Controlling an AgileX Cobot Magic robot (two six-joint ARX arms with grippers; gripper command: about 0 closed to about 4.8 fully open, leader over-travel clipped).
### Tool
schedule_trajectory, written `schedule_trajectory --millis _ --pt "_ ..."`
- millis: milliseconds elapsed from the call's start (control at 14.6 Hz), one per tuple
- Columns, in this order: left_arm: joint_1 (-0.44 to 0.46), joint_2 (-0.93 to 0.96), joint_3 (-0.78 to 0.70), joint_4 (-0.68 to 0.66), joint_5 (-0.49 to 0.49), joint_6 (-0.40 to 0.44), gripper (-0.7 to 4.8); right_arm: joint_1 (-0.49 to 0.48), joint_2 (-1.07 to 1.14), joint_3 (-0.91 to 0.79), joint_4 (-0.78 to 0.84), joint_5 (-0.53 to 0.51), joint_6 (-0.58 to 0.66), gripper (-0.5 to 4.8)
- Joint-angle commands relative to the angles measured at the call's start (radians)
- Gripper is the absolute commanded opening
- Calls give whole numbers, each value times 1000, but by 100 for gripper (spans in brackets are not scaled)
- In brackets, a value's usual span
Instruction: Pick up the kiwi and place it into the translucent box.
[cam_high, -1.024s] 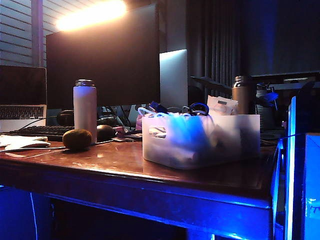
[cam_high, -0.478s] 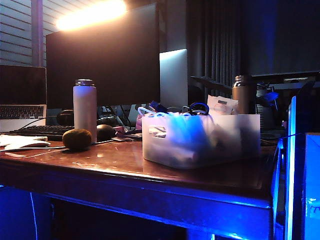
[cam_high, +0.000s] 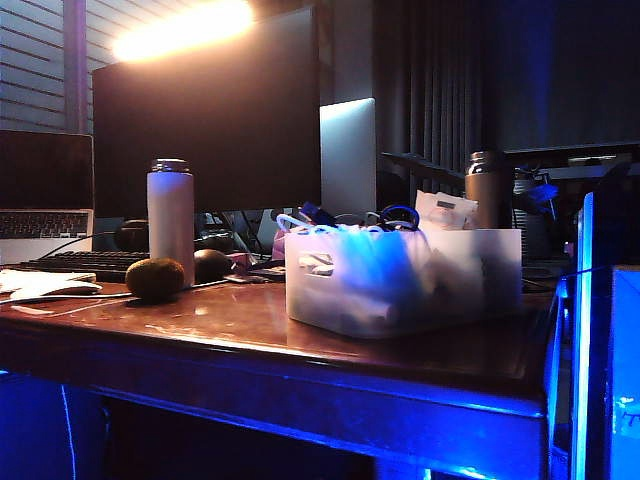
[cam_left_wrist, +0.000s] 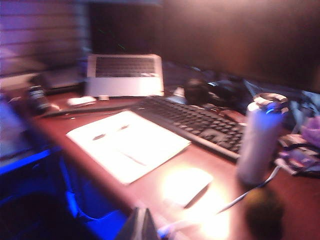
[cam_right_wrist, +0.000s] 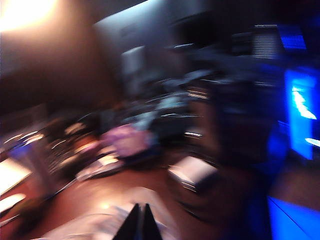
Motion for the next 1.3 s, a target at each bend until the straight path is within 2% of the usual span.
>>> schedule_trajectory --millis 68,205,273,341,546,683,751,820,888,1024,1093,1298 --pt "0 371 267 21 225 21 -6 0 258 225 -72 -277 -78 -5" --pt "0 642 473 -42 451 31 -6 2 436 401 -299 -393 -150 -5" --pt "0 761 572 -106 523 46 -6 9 490 457 -399 -386 -231 -5" --pt "-3 872 661 -168 558 97 -6 26 532 482 -451 -375 -318 -5" --pt "-27 1169 872 -253 545 242 -6 63 613 484 -478 -315 -338 -5" --pt "-51 1328 980 -267 484 263 -5 113 653 484 -473 -287 -340 -5" --pt "-56 1375 1009 -262 481 287 56 131 669 484 -455 -287 -343 -5" --pt "-74 1414 1023 -247 469 322 342 153 687 484 -430 -287 -342 -5" --pt "-86 1435 1023 -230 455 354 479 163 698 484 -413 -283 -342 -5" --pt "-97 1461 1024 -214 439 393 479 163 713 484 -402 -283 -341 -5" --pt "-100 1473 1024 -213 391 436 479 163 718 484 -402 -283 -341 -5" --pt "-100 1518 1024 -195 365 527 479 163 718 484 -396 -283 -341 -5"
